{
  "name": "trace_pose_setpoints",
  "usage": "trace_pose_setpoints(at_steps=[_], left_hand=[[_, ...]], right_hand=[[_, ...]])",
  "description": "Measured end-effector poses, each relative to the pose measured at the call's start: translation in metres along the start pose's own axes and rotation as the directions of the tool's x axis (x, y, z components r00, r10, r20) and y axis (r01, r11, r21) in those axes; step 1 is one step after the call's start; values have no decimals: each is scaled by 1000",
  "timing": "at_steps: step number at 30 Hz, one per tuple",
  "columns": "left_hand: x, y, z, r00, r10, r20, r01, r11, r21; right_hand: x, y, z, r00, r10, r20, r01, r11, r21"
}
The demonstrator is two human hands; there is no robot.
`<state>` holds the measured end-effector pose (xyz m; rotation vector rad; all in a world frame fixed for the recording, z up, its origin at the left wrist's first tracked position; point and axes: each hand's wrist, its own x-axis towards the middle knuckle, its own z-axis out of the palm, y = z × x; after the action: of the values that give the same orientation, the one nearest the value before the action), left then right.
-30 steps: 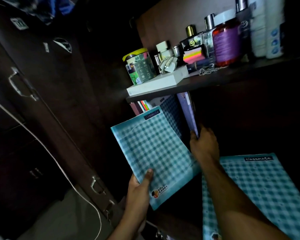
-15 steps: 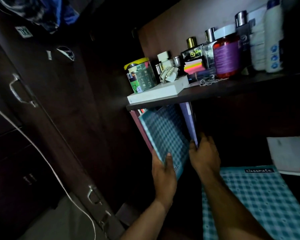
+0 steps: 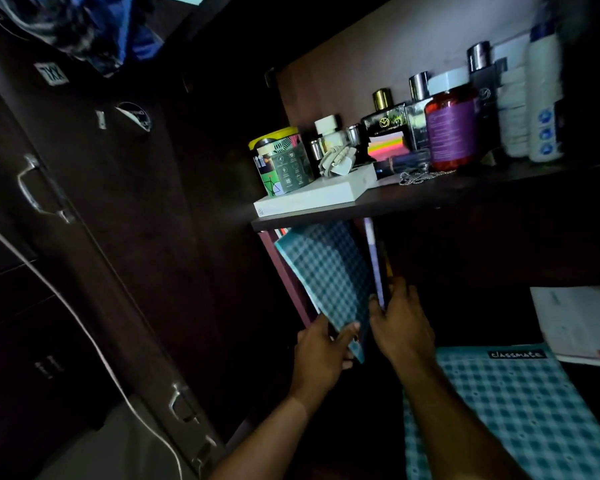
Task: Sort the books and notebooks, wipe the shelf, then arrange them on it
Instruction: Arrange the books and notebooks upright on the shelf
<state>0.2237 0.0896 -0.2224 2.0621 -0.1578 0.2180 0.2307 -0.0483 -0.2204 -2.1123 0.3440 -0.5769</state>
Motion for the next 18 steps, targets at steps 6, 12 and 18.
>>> trace_pose_setpoints(at_steps=[6, 12, 18], left_hand=[[13, 12, 0, 999, 16, 35, -23, 974, 226], [-7, -15, -4, 956, 293, -34, -284, 946, 158], [1, -9, 4, 943, 331, 6, -319, 902, 291]], right_hand=[[2, 2, 4, 1000, -10, 20, 9, 999, 35], [2, -1, 7, 998, -39, 58, 37, 999, 37], [3, 1, 8, 993, -72, 89, 73, 997, -11]])
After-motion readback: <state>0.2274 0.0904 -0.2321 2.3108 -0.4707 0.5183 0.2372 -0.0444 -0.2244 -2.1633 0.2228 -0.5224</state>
